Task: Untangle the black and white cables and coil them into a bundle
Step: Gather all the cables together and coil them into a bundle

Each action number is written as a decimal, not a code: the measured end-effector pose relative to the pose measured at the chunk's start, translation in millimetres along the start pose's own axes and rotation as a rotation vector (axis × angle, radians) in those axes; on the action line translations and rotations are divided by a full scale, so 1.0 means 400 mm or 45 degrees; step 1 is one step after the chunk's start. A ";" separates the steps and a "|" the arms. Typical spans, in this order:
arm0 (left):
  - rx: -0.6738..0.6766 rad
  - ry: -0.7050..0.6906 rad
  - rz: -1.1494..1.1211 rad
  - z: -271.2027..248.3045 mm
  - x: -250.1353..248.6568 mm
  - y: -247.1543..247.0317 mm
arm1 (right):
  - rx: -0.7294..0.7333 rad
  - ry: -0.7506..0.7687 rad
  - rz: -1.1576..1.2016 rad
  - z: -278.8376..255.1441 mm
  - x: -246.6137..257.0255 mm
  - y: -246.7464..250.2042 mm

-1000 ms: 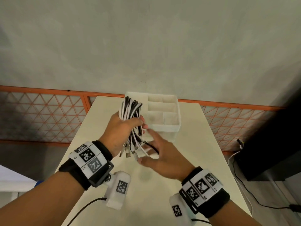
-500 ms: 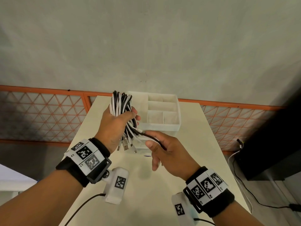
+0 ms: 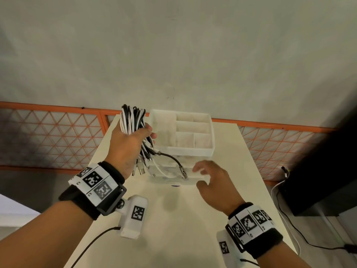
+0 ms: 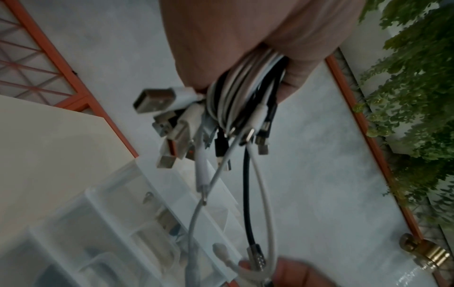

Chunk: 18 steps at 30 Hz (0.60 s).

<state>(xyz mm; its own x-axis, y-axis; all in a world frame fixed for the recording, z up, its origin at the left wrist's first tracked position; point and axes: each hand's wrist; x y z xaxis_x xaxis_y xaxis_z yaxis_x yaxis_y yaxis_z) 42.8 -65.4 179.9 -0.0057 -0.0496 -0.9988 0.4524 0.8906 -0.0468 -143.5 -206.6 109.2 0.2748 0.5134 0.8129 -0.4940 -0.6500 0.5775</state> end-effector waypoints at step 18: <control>0.179 0.008 -0.081 -0.031 0.013 -0.033 | 0.319 0.017 0.044 0.023 0.070 -0.064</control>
<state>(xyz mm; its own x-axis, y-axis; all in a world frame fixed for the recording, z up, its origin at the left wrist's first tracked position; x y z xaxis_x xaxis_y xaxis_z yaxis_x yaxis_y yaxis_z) 25.6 -71.6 175.1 -0.0438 -0.1008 -0.9939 0.5714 0.8136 -0.1077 -115.4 -180.8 117.6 0.2493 0.4946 0.8326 -0.2824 -0.7853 0.5510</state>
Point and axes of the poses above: each hand's wrist, its own z-axis towards the middle knuckle, its own y-axis out of the back of the hand, x = y × z, and after that the axes turned 8 degrees about z, right-handed
